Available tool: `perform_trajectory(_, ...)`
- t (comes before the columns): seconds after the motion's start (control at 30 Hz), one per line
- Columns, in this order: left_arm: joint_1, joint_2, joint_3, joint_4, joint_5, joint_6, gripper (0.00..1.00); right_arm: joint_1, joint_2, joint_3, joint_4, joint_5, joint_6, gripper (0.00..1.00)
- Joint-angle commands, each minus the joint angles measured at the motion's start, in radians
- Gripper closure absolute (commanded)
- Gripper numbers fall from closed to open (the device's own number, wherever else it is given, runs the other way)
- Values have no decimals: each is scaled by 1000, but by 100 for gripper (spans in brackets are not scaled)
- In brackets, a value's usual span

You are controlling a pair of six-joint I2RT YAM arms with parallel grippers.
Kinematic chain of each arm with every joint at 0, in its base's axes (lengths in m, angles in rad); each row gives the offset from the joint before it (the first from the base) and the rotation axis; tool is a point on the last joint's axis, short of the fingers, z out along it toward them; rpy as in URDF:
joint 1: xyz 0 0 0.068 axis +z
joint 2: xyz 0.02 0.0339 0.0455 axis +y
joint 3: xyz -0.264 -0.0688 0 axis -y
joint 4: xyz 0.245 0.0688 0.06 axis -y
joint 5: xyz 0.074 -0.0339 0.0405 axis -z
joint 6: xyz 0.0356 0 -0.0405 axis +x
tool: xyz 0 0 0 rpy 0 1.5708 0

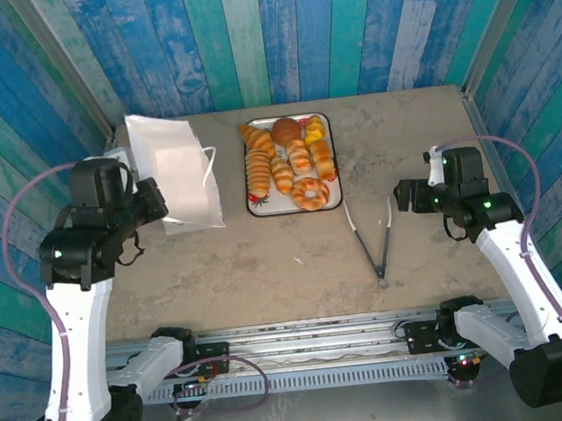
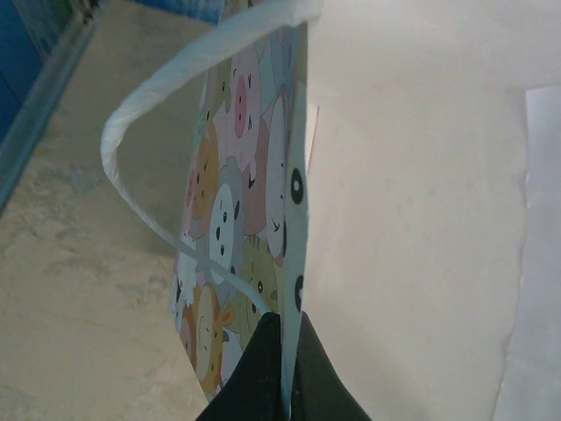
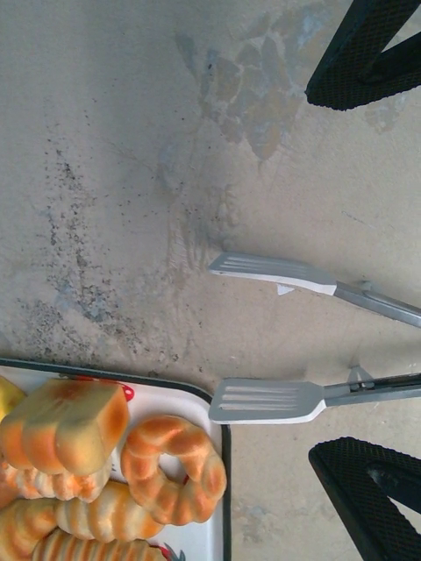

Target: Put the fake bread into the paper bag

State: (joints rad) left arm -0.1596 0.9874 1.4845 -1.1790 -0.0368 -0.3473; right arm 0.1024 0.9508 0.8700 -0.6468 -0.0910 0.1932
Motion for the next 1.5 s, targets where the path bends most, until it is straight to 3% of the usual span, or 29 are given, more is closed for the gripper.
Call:
perform_trajectory(0.0,3,26,-47,18,134,39,100,2,12,21,-24,-25,2,0)
perform_trajectory(0.37,3,109,-125,91,238,68,100,2,21,22,-42,-9,-11,0)
perform_trajectory(0.7,17,218,-104,118,210,105,98,2,32,11,-36,-24,-6,0)
perform_trajectory(0.9,53,235,-115,111,252,128,94,2,32,11,-33,-27,-8,0)
perform_trajectory(1.0,73,235,-132,125,257,134,84,3,38,20,-40,-23,-10,0)
perform_trajectory(1.1,98,236,-143,149,283,139,66,2,42,32,-54,-21,-7,0)
perform_trajectory(1.13,103,241,-139,153,288,139,55,2,42,34,-55,-22,-6,0)
perform_trajectory(1.23,109,254,-102,165,288,144,42,2,43,40,-59,-18,-1,0)
perform_trajectory(1.33,111,255,-34,170,253,146,22,2,44,43,-65,-16,3,0)
perform_trajectory(1.47,111,256,59,160,207,148,13,4,46,46,-72,-13,3,0)
